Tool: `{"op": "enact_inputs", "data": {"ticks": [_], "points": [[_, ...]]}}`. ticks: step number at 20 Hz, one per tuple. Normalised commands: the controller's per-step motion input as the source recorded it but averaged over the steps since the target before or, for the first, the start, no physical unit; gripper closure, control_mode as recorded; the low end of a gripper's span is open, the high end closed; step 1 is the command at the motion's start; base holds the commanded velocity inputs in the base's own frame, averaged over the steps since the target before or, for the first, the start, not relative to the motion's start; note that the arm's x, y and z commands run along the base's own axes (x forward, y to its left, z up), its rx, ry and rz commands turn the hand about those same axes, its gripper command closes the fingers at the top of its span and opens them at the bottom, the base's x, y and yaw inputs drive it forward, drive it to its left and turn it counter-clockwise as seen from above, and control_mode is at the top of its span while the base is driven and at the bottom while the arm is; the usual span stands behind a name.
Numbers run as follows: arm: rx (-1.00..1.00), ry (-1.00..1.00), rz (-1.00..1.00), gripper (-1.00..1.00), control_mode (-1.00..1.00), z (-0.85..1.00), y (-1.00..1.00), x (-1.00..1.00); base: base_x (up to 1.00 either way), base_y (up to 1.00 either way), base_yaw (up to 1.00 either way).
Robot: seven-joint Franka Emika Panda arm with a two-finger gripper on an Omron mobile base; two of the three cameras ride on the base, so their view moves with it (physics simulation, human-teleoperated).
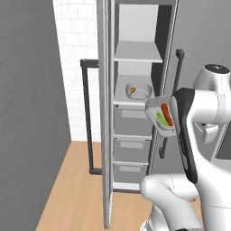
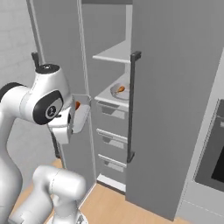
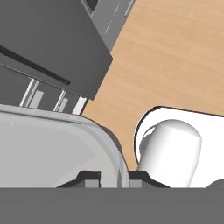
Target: Take the meat container that has the chicken drumstick and place it on the second highest rack of the freezer. Then take the vegetable container that has the carrot and lemon wedge and place it on the highest rack of the freezer.
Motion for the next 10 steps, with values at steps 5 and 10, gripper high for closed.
{"op": "enact_inputs", "data": {"ticks": [5, 10], "points": [[0.0, 0.0, 0.0, 1.0, 1.0, 0.0, 0.0, 0.0, 0.67, 0.29, -0.13], [0.0, 0.0, 0.0, 1.0, 1.0, 0.0, 0.0, 0.0, 0.66, 0.01, -0.01]]}}
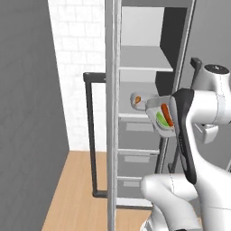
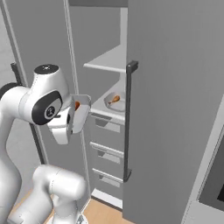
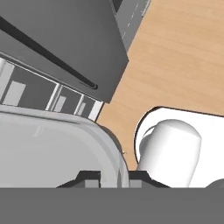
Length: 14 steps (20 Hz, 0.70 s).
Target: Take the meat container that has the chicken drumstick and place it on the second highest rack of the freezer. Then take the vegetable container that has the carrot and lemon wedge and place it on the highest rack of the freezer.
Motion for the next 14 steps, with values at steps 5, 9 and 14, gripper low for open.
{"op": "enact_inputs", "data": {"ticks": [5, 9, 14], "points": [[0.0, 0.0, 0.0, 1.0, 1.0, 0.0, 0.0, 0.0, 0.61, 0.0, 0.0], [0.0, 0.0, 0.0, 1.0, 1.0, 0.0, 0.0, 0.0, 0.44, 0.0, 0.0], [0.0, 0.0, 0.0, 1.0, 1.0, 0.0, 0.0, 0.0, 0.55, 0.0, 0.0]]}}
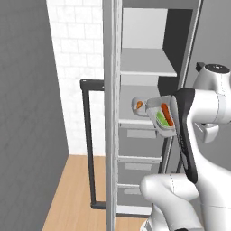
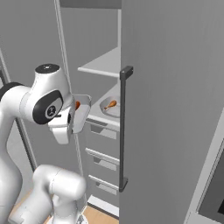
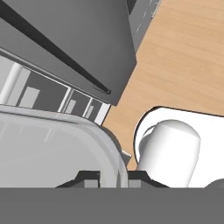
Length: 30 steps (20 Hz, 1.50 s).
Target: Take the meat container that has the chicken drumstick and place it on the second highest rack of the freezer. Then take the vegetable container that has the carrot and lemon wedge and place it on the highest rack of the freezer.
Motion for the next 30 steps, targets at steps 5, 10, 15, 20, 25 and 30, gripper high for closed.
{"op": "enact_inputs", "data": {"ticks": [5, 10, 15, 20, 25, 30], "points": [[0.0, 0.0, 0.0, 1.0, 1.0, 0.0, 0.0, 0.0, 0.5, 0.19, 0.01], [0.0, 0.0, 0.0, 1.0, 1.0, 0.0, 0.0, 0.0, 0.44, 0.27, 0.0], [0.0, -0.02, -0.02, 1.0, -1.0, 0.06, 0.0, 0.0, 0.09, 0.02, -0.01], [0.0, -0.14, -0.08, 1.0, -1.0, 0.38, 0.0, -0.35, 0.0, 0.0, 0.0], [0.0, -0.22, -0.1, 1.0, -1.0, 0.48, 0.0, -0.21, 0.0, 0.0, 0.0], [0.0, -0.21, -0.1, 1.0, -1.0, 0.36, 0.0, -0.12, 0.0, 0.0, 0.0]]}}
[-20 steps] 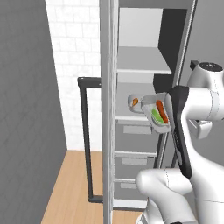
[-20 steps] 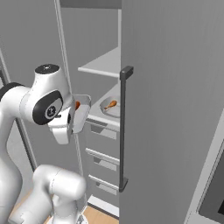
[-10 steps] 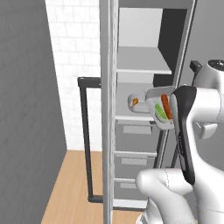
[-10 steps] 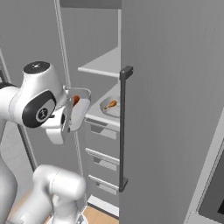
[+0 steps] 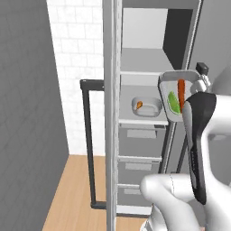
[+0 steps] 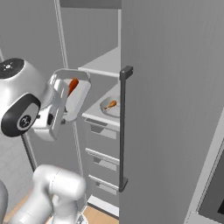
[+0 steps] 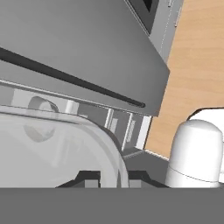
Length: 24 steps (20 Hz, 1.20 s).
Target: Take the meat container that has the chicken drumstick and place it on the second highest rack of the freezer. Then take the vegetable container that has the carrot and lemon wedge and place it on the highest rack of the freezer.
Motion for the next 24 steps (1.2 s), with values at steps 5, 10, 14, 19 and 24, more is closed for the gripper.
{"op": "enact_inputs", "data": {"ticks": [5, 10, 14, 19, 24], "points": [[0.0, -0.24, -0.11, 1.0, -1.0, 0.27, 0.0, -0.06, 0.0, 0.0, 0.0], [0.0, -0.14, -0.05, 1.0, -1.0, 0.52, 0.0, 0.26, 0.0, 0.0, 0.0], [0.0, -0.05, -0.02, 1.0, -1.0, 0.42, 0.0, 0.41, 0.0, 0.0, 0.0], [0.0, -0.02, -0.01, 1.0, -1.0, 0.13, 0.0, 0.48, 0.0, 0.0, 0.0], [0.0, 0.0, -0.06, 1.0, -1.0, 0.01, -0.04, 0.52, 0.0, 0.0, 0.0]]}}
